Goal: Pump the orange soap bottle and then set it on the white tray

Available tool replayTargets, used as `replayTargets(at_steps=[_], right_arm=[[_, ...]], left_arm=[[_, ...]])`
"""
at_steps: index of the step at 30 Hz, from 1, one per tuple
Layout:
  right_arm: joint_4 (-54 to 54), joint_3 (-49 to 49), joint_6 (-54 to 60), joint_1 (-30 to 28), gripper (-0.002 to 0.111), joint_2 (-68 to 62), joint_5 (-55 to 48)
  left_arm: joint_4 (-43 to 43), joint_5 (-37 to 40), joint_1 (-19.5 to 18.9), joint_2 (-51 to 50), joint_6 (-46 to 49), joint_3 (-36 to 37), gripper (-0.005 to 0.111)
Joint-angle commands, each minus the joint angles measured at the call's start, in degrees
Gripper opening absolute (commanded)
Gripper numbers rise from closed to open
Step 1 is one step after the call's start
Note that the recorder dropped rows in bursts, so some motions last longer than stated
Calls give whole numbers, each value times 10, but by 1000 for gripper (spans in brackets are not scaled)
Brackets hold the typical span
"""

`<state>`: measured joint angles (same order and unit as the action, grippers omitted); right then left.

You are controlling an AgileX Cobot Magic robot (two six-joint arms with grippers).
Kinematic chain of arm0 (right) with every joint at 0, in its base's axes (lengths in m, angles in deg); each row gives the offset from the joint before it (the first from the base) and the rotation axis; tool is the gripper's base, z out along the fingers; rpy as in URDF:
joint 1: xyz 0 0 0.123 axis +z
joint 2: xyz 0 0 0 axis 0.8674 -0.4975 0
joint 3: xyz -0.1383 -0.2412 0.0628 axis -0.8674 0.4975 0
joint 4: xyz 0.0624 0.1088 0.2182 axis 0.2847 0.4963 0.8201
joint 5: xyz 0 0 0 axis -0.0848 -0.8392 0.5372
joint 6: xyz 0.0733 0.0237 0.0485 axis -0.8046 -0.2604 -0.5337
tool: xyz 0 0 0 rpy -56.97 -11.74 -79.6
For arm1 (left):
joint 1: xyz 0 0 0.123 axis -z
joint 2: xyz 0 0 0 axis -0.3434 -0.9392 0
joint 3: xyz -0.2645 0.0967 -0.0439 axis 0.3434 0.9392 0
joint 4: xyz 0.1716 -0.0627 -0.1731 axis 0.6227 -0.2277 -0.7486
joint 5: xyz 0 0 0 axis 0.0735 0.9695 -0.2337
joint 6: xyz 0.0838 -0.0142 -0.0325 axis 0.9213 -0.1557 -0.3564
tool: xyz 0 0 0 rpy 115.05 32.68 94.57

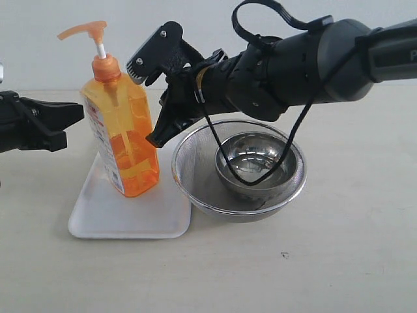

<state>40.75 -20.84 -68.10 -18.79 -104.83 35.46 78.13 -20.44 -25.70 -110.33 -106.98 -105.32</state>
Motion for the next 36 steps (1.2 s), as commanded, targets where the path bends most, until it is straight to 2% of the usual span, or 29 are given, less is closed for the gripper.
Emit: replayTargets(at_steps=[1, 7, 36], right_arm=[[0, -1, 8, 16, 0, 0, 1], [0, -1, 22, 37, 0, 0, -1], [0, -1, 15, 37, 0, 0, -21]], left_arm=[[1, -9, 1, -4, -3, -10, 5], [3, -9, 1, -4, -13, -18, 5], [3, -18, 1, -11, -13, -21, 5]])
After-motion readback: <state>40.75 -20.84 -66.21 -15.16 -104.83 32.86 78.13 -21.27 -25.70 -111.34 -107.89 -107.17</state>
